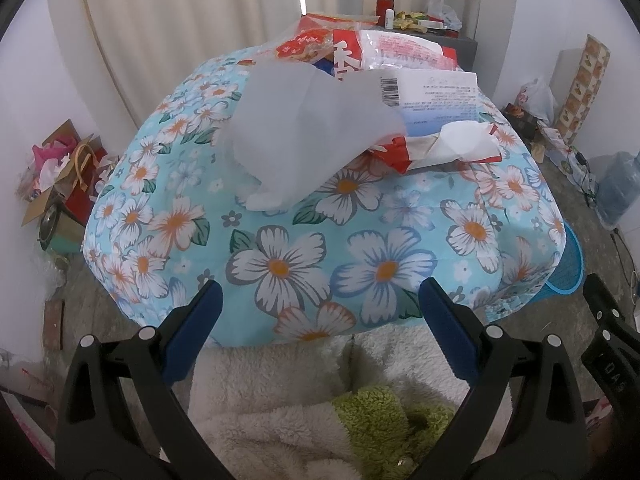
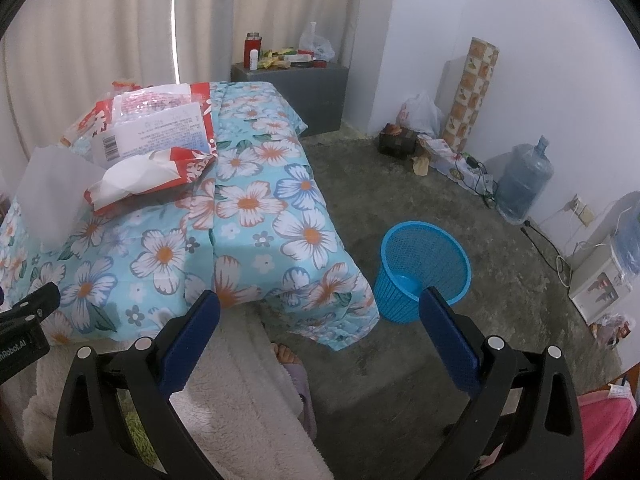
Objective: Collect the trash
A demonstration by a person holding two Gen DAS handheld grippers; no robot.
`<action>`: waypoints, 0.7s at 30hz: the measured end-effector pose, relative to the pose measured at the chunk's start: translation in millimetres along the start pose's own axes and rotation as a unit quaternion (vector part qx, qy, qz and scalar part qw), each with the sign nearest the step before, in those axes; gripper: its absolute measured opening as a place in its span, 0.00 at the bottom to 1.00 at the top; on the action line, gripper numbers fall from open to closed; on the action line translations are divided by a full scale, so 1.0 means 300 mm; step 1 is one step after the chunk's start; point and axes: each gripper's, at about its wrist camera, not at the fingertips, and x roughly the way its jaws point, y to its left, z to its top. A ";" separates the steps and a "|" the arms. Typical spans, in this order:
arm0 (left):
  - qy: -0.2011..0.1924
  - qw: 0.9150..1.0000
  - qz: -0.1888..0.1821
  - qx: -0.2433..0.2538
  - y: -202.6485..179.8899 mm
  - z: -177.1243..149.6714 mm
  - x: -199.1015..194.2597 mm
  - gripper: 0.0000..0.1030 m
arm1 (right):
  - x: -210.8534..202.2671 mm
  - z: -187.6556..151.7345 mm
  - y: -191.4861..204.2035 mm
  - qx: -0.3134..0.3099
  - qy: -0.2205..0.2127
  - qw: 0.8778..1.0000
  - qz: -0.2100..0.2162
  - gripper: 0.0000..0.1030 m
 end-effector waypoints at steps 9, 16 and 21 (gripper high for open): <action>-0.015 1.000 0.001 -0.018 0.072 0.035 0.030 0.91 | 0.067 0.031 -0.012 0.019 -0.003 0.999 0.044 0.94; -0.068 0.992 -0.097 -0.038 0.223 0.093 0.070 0.91 | 0.132 0.109 0.038 0.025 -0.007 0.992 0.124 0.94; -0.104 0.979 -0.157 -0.075 0.317 0.117 0.095 0.91 | 0.178 0.143 0.057 0.048 0.016 0.985 0.162 0.94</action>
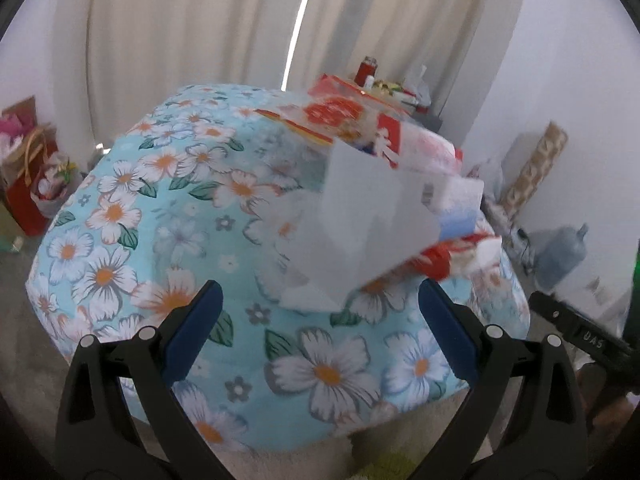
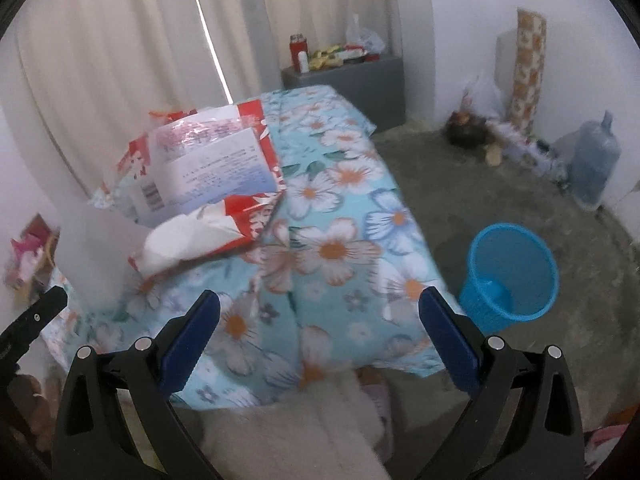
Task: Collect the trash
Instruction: 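Reach the left gripper to the white tissue and close on it, then lift the tissue with the left gripper while the right gripper grasps the clear plastic cup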
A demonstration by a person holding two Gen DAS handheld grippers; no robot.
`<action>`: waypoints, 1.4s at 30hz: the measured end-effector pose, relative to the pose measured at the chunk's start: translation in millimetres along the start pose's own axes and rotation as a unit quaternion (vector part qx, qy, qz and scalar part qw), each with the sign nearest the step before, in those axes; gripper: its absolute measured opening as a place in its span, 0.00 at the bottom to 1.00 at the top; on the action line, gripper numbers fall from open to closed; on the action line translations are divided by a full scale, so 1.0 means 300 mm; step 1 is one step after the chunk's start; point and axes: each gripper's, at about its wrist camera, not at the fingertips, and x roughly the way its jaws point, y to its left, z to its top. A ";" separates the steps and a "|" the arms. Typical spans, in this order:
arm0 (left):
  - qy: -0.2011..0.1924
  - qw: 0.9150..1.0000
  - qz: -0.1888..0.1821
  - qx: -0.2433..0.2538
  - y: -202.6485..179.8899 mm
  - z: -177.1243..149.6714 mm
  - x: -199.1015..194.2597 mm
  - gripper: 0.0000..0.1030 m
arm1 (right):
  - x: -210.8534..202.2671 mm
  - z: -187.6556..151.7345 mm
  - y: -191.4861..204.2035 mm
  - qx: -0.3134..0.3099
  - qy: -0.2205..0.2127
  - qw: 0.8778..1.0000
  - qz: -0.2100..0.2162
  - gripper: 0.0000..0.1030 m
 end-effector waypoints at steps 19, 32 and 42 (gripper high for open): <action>0.009 0.994 -0.106 0.025 0.040 0.192 0.184 0.61 | 0.083 0.048 -0.014 0.039 0.031 0.998 0.050 0.94; -0.031 0.984 -0.166 0.048 0.010 0.182 0.071 0.00 | 0.047 0.053 -0.006 0.034 0.021 0.998 0.044 0.94; -0.133 0.957 -0.257 -0.022 0.093 0.278 -0.149 0.00 | -0.044 0.060 0.053 0.011 -0.028 0.996 0.081 0.84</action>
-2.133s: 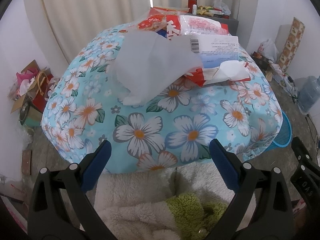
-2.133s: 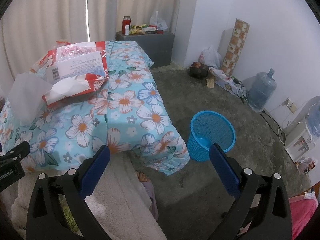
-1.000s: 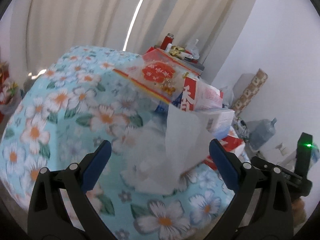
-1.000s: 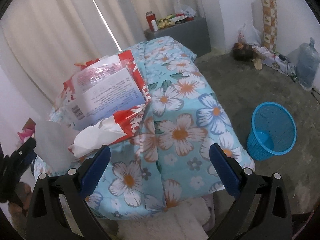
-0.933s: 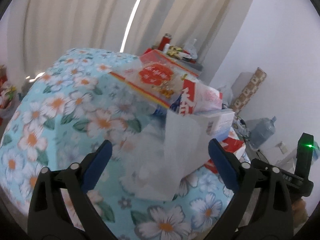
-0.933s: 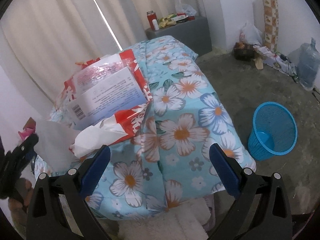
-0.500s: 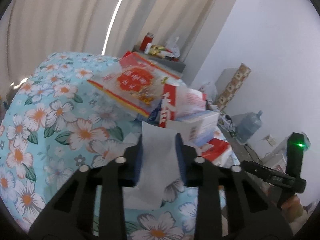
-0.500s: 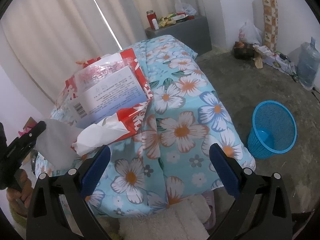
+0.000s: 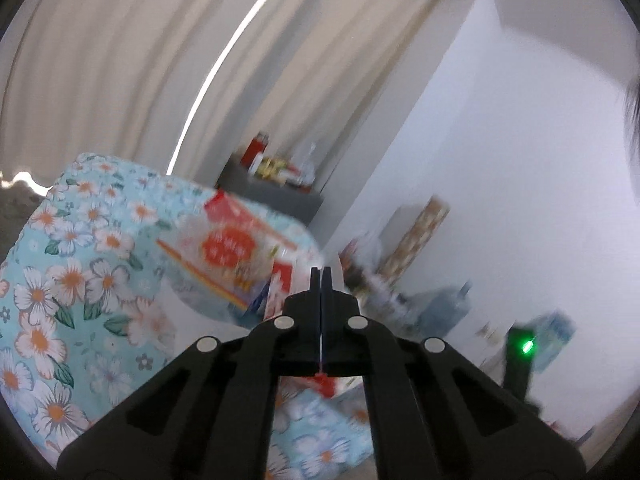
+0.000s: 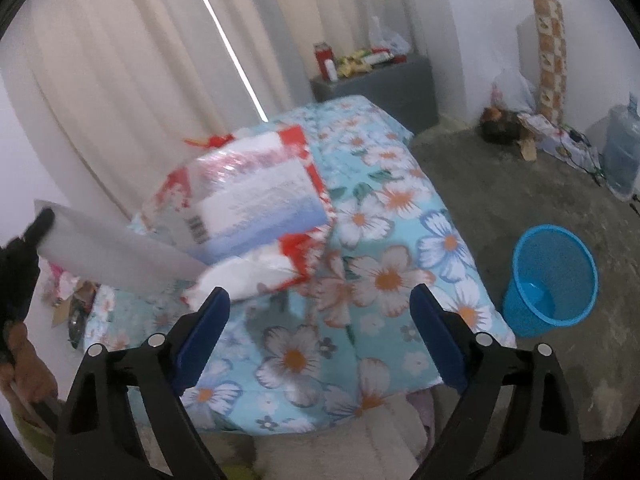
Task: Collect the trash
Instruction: 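Lift the tissue with the left gripper while the right gripper grasps the clear plastic cup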
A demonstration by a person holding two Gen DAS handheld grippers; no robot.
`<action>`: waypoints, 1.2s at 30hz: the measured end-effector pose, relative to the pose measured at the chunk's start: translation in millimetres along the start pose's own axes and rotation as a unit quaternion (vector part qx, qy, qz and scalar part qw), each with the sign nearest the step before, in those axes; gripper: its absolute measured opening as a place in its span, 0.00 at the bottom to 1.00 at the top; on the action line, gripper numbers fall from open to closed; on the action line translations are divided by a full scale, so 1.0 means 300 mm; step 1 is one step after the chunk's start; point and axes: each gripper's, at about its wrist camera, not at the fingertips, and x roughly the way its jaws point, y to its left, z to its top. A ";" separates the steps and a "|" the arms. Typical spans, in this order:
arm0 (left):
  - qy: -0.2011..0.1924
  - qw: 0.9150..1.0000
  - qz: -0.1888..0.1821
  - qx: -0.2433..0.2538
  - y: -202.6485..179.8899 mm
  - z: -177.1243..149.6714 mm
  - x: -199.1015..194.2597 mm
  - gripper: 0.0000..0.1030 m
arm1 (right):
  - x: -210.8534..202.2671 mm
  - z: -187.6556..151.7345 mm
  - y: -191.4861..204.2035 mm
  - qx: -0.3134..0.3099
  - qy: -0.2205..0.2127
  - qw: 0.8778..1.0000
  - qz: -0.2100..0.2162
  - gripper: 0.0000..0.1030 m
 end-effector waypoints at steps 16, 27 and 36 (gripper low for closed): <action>-0.111 0.986 0.028 -0.123 0.230 0.085 -0.341 0.00 | 0.014 -0.019 0.239 -0.083 0.001 0.992 0.099 0.73; -0.085 0.974 0.138 -0.155 0.359 -0.004 -0.388 0.00 | 0.058 -0.005 0.308 -0.091 0.021 0.988 0.119 0.63; -0.108 0.956 0.248 -0.113 0.333 0.015 -0.445 0.00 | 0.332 0.036 0.605 -0.160 0.087 0.975 0.131 0.78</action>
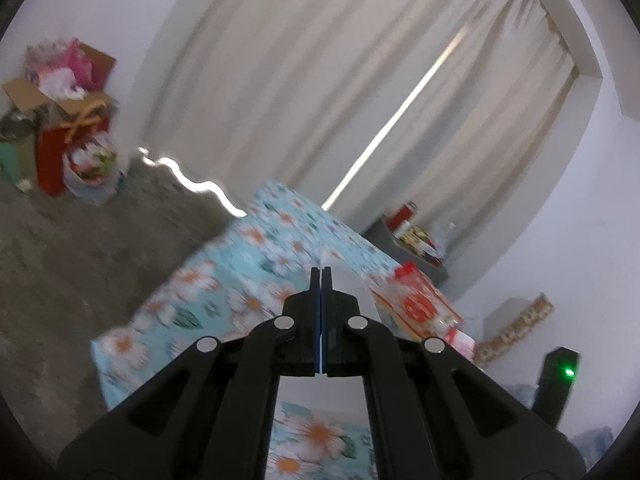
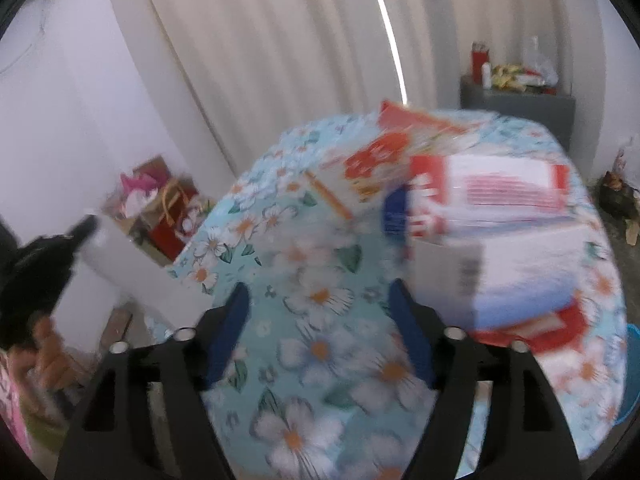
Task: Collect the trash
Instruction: 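Lift the tissue with the left gripper while the right gripper grasps the clear plastic cup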
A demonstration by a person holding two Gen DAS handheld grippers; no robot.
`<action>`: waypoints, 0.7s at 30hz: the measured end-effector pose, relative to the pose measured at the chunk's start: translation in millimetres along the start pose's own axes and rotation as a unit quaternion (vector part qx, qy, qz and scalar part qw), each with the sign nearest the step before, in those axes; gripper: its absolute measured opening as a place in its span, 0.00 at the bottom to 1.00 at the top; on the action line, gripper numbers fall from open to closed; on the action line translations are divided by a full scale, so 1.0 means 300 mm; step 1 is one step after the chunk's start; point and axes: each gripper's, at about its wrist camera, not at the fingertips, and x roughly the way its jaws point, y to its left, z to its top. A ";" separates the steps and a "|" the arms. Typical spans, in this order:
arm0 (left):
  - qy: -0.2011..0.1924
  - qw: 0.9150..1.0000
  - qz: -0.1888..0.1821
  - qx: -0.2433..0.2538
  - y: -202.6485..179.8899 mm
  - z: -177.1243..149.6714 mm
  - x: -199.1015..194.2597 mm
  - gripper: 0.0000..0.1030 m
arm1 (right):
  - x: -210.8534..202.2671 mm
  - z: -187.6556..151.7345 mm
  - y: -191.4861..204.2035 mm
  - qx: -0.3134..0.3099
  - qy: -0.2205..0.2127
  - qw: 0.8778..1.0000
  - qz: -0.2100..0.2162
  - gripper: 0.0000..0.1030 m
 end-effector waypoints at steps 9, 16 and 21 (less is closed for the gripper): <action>-0.015 1.000 0.024 0.002 0.071 0.042 -0.033 0.00 | 0.279 0.061 0.076 -0.047 0.061 0.996 -0.049 0.82; -0.010 1.000 0.030 0.004 0.067 0.057 -0.011 0.00 | 0.300 0.067 0.067 -0.031 0.070 0.997 -0.018 0.65; -0.010 1.000 0.018 0.023 -0.001 0.071 -0.012 0.00 | 0.172 -0.010 0.038 -0.009 0.066 0.998 0.017 0.65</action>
